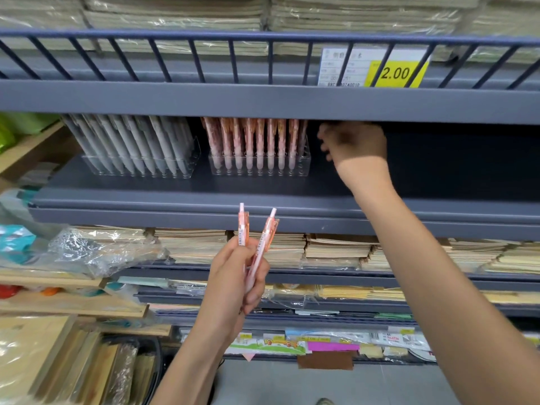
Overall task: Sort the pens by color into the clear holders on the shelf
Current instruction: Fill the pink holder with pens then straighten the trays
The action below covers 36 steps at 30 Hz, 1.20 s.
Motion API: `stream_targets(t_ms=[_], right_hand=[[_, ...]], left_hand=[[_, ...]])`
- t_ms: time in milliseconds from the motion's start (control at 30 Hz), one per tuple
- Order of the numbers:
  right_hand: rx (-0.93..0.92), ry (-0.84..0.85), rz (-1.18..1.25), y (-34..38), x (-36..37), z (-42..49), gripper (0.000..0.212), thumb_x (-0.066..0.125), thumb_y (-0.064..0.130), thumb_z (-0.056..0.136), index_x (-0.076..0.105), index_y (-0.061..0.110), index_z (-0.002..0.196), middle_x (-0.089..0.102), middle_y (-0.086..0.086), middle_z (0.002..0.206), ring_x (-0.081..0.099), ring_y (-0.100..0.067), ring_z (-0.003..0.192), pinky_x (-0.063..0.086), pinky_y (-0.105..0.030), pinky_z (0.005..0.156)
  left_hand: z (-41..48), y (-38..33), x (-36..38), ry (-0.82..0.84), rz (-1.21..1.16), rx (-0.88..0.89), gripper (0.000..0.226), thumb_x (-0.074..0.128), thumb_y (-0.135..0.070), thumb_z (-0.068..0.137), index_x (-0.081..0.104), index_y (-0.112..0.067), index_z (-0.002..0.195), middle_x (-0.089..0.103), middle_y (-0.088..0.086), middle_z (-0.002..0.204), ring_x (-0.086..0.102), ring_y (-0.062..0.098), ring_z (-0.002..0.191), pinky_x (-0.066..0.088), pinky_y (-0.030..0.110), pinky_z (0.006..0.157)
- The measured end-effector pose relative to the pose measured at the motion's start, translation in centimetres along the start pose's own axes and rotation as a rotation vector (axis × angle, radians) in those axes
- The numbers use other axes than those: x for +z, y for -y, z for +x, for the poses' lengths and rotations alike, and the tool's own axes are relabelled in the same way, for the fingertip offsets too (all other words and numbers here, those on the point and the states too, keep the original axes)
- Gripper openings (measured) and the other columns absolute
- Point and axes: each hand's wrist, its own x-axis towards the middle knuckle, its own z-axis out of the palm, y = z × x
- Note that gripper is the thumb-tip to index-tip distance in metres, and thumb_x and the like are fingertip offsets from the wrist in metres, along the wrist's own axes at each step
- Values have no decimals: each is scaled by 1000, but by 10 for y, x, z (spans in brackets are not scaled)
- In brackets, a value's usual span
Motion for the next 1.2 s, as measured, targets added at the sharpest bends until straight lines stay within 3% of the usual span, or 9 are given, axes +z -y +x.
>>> stream_targets(t_ms=[67, 167, 300, 433, 600, 733, 867, 967, 1200], right_hand=[[-41, 188, 127, 1, -10, -32, 15, 61, 20, 90, 71, 27, 84, 72, 5, 75, 60, -6, 61, 50, -23, 59], [-79, 468, 162, 2, -19, -76, 10, 67, 27, 89, 77, 24, 91, 74, 10, 79, 60, 4, 62, 45, -10, 56], [-54, 522, 242, -1, -16, -96, 11, 73, 19, 85, 78, 16, 94, 75, 9, 87, 68, -2, 79, 49, -11, 69], [-18, 503, 323, -3, -17, -101, 12, 74, 15, 83, 77, 12, 94, 74, 2, 86, 65, -7, 77, 52, -16, 71], [-15, 327, 486, -9, -24, -101, 7, 61, 12, 93, 68, 10, 96, 73, -3, 83, 62, -9, 67, 51, -21, 60], [57, -62, 710, -14, -40, -86, 9, 51, 17, 99, 57, 11, 102, 74, -14, 87, 66, -20, 68, 54, -25, 59], [-31, -373, 653, -14, -48, -62, 15, 54, 8, 94, 56, 15, 107, 73, -2, 84, 70, -21, 71, 59, -33, 69], [-83, -399, 549, -11, -44, -45, 17, 61, 10, 90, 58, 21, 102, 72, 5, 84, 70, -17, 73, 59, -42, 78], [-147, -233, 208, -8, -18, -15, 18, 52, 3, 90, 65, 14, 86, 67, -3, 79, 64, -14, 75, 53, -32, 80]], left_hand=[[2, -1, 1, 15, -2, 15, 25, 44, -21, 100, 59, -19, 81, 48, 6, 60, 28, 12, 36, 24, 17, 32], [7, -3, 6, 25, 9, 24, 23, 46, -24, 94, 61, -21, 77, 48, 5, 58, 29, 12, 35, 23, 17, 33], [13, -6, 16, 53, 47, 8, 33, 46, -31, 94, 62, -25, 66, 50, 4, 56, 30, 12, 36, 24, 18, 33], [14, -10, 22, 116, 85, 8, 28, 47, -35, 92, 62, -25, 70, 52, 3, 58, 31, 12, 36, 26, 18, 33], [21, -14, 21, 100, 322, 161, 31, 42, -37, 101, 59, -25, 78, 60, 3, 63, 43, 16, 39, 34, 23, 37], [40, -27, 8, -73, 846, 557, 28, 39, -47, 101, 55, -29, 88, 60, 1, 64, 52, 17, 51, 42, 38, 47], [67, -41, 3, -203, 1211, 790, 19, 42, -39, 102, 49, -29, 88, 43, -12, 60, 46, 13, 55, 33, 32, 47], [83, -38, 2, -263, 1350, 780, 24, 48, -34, 100, 42, -26, 78, 36, -13, 54, 44, 23, 51, 31, 32, 50], [87, -33, -1, -265, 1271, 845, 35, 43, -40, 95, 56, -15, 74, 45, -4, 50, 48, 23, 48, 43, 37, 47]])
